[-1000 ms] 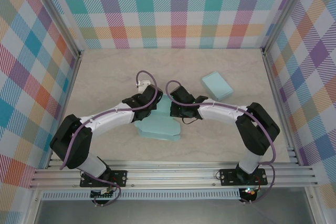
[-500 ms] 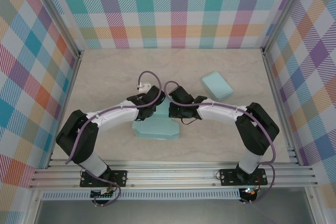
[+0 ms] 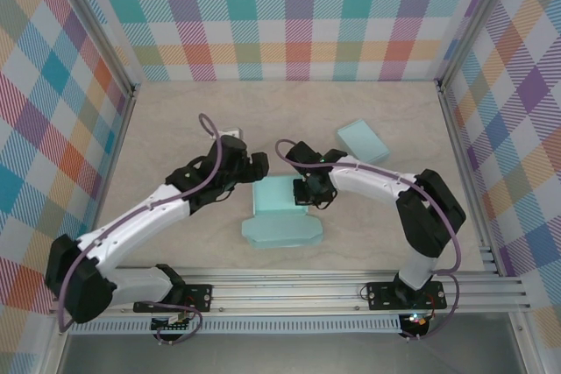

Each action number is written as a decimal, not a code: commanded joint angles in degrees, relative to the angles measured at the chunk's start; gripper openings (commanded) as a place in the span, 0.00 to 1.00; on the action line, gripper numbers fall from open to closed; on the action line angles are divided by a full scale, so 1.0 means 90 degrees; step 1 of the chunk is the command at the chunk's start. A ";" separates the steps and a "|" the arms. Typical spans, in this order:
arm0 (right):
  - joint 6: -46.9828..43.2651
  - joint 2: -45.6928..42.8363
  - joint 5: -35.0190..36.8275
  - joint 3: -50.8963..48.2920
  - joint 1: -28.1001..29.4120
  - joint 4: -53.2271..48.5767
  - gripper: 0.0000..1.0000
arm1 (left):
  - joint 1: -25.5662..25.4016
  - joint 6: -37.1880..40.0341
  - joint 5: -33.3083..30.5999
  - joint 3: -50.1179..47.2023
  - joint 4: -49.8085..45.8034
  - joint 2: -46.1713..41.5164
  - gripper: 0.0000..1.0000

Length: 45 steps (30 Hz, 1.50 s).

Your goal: Fold the paper box

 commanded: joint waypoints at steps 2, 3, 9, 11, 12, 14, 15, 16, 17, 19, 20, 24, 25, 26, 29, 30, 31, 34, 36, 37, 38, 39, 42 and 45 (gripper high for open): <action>-0.0752 0.0456 -0.0154 0.0389 -0.0167 -0.1544 0.00 | 0.0164 -0.0020 -0.0157 -0.0388 -0.0398 -0.0481 0.94; -0.0855 0.0592 -0.0147 0.0474 -0.0206 -0.1687 0.00 | 0.0231 -0.0036 -0.0216 -0.0440 -0.0417 -0.0557 0.95; -0.1187 0.1416 0.0431 0.1233 -0.0318 -0.2383 0.00 | 0.0592 0.0017 -0.0148 -0.0667 -0.0342 -0.0646 0.97; -0.1259 0.1776 0.0734 0.1574 -0.0320 -0.2626 0.00 | 0.0663 0.0021 -0.0120 -0.0703 -0.0316 -0.0624 0.97; -0.1289 0.2001 0.0924 0.1752 -0.0321 -0.2781 0.00 | 0.0693 0.0030 -0.0105 -0.0732 -0.0291 -0.0621 0.97; -0.1339 0.2419 0.1250 0.2097 -0.0321 -0.3037 0.00 | 0.0744 0.0057 -0.0097 -0.0772 -0.0253 -0.0634 0.97; -0.1377 0.2654 0.1413 0.2298 -0.0324 -0.3186 0.00 | 0.0770 0.0062 -0.0098 -0.0795 -0.0226 -0.0642 0.97; -0.1399 0.2877 0.1580 0.2502 -0.0324 -0.3324 0.00 | 0.0793 0.0072 -0.0094 -0.0804 -0.0200 -0.0646 0.97; -0.1415 0.3064 0.1702 0.2686 -0.0322 -0.3425 0.00 | 0.0819 0.0087 -0.0114 -0.0811 -0.0189 -0.0650 0.97; -0.1482 0.3439 0.1868 0.3040 -0.0322 -0.3580 0.00 | 0.0871 0.0074 -0.0247 -0.0810 -0.0216 -0.0657 0.97; -0.1498 0.3571 0.1919 0.3182 -0.0324 -0.3616 0.00 | 0.0891 0.0063 -0.0336 -0.0820 -0.0236 -0.0675 0.97; -0.1658 0.4019 0.1934 0.3570 -0.0312 -0.3590 0.00 | 0.1163 -0.0137 -0.0514 -0.0903 -0.0381 -0.0698 0.90; -0.1740 0.4082 0.1881 0.3626 -0.0314 -0.3565 0.00 | 0.1266 -0.0203 -0.0468 -0.0932 -0.0407 -0.0694 0.89; -0.1798 0.4130 0.1867 0.3688 -0.0303 -0.3571 0.00 | 0.1364 -0.0237 -0.0403 -0.0960 -0.0408 -0.0680 0.89; -0.1900 0.4088 0.1985 0.3835 -0.0302 -0.3660 0.07 | 0.1587 -0.0260 -0.0136 -0.1041 -0.0384 -0.0619 0.90; -0.1929 0.3993 0.2043 0.3886 -0.0301 -0.3673 0.14 | 0.1634 -0.0274 -0.0080 -0.1057 -0.0382 -0.0587 0.91; -0.1968 0.3889 0.2066 0.3931 -0.0301 -0.3706 0.20 | 0.1673 -0.0298 -0.0037 -0.1083 -0.0360 -0.0569 0.91; -0.2066 0.3518 0.2234 0.4224 -0.0302 -0.3860 0.44 | 0.1757 -0.0327 0.0093 -0.1200 -0.0217 -0.0495 0.92; -0.2124 0.3239 0.2315 0.4487 -0.0302 -0.3939 0.55 | 0.1797 -0.0331 0.0139 -0.1235 -0.0119 -0.0408 0.91; -0.2167 0.3102 0.2318 0.4601 -0.0302 -0.3961 0.57 | 0.1809 -0.0331 0.0159 -0.1235 -0.0101 -0.0349 0.91; -0.2206 0.2949 0.2316 0.4746 -0.0302 -0.3983 0.59 | 0.1819 -0.0334 0.0188 -0.1235 -0.0064 -0.0276 0.91; -0.2237 0.2780 0.2316 0.4891 -0.0302 -0.4007 0.61 | 0.1830 -0.0336 0.0216 -0.1214 -0.0041 -0.0207 0.90; -0.2273 0.2247 0.2316 0.5298 -0.0292 -0.4020 0.65 | 0.1841 -0.0285 0.0323 -0.1153 0.0089 -0.0003 0.90; -0.2189 0.1498 0.2263 0.5331 -0.0292 -0.3794 0.66 | 0.1841 -0.0140 0.0495 -0.1093 0.0221 0.0304 0.90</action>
